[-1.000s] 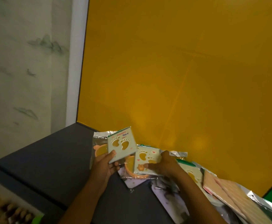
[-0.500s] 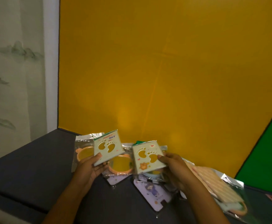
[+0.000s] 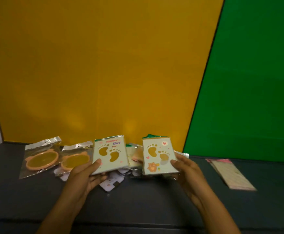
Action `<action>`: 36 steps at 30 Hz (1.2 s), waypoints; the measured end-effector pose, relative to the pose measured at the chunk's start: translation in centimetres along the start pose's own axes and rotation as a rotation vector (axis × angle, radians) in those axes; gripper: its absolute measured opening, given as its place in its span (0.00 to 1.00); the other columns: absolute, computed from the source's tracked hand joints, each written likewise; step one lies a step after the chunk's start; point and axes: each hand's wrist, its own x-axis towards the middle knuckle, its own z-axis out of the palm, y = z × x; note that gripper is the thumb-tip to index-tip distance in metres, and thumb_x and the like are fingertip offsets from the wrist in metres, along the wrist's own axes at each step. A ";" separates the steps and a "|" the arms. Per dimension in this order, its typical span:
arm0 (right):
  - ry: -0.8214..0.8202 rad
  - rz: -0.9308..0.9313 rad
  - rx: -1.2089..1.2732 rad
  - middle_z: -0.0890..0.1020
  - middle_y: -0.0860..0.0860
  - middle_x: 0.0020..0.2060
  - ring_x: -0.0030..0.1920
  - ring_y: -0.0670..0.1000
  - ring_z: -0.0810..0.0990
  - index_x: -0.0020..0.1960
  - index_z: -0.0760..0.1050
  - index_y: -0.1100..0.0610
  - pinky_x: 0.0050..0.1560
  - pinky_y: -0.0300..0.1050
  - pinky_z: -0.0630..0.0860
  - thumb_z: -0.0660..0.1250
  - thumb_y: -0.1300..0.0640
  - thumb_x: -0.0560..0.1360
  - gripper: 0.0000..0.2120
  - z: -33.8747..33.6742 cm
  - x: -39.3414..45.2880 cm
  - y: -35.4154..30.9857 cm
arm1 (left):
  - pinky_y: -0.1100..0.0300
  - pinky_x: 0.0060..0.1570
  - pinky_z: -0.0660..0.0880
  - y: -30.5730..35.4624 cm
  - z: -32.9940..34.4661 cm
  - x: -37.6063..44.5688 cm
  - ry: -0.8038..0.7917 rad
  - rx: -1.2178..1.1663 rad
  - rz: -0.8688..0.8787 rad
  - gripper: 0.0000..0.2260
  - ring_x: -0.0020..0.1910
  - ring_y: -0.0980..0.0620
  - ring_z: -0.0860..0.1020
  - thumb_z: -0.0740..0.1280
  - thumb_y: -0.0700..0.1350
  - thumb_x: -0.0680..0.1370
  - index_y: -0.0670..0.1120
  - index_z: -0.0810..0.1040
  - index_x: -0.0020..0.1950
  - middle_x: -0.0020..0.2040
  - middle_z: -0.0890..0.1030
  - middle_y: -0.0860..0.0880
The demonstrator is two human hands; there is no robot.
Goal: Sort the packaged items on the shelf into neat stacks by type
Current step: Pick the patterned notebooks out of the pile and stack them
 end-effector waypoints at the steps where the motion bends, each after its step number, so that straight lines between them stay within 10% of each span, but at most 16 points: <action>1: 0.023 -0.003 0.017 0.85 0.58 0.53 0.53 0.58 0.84 0.62 0.75 0.59 0.58 0.58 0.78 0.64 0.67 0.77 0.14 -1.6 -0.8 -0.3 | 0.59 0.36 0.82 -0.5 1.1 -0.8 -0.013 0.012 0.001 0.11 0.48 0.45 0.83 0.67 0.40 0.77 0.40 0.77 0.58 0.50 0.85 0.42; 9: 0.150 -0.096 0.004 0.86 0.56 0.50 0.48 0.53 0.85 0.59 0.77 0.59 0.43 0.42 0.80 0.66 0.67 0.76 0.13 -13.6 -8.0 -2.8 | 0.58 0.35 0.82 -5.1 9.9 -7.2 -0.092 -0.042 -0.067 0.08 0.50 0.46 0.81 0.65 0.38 0.77 0.39 0.77 0.55 0.48 0.84 0.44; 20: 0.287 -0.150 -0.021 0.86 0.56 0.51 0.52 0.55 0.85 0.61 0.76 0.61 0.51 0.47 0.81 0.66 0.66 0.76 0.13 -26.7 -12.6 -4.9 | 0.58 0.32 0.81 -9.9 21.6 -11.7 -0.304 -0.126 -0.135 0.07 0.39 0.49 0.85 0.60 0.35 0.79 0.40 0.77 0.52 0.42 0.86 0.45; 36: 0.436 -0.223 -0.135 0.85 0.57 0.46 0.46 0.54 0.85 0.64 0.73 0.54 0.38 0.41 0.80 0.68 0.65 0.76 0.18 -44.9 -7.4 -8.7 | 0.61 0.34 0.81 -19.0 40.2 -6.7 -0.385 0.004 -0.120 0.05 0.50 0.44 0.81 0.63 0.36 0.78 0.39 0.77 0.51 0.50 0.83 0.40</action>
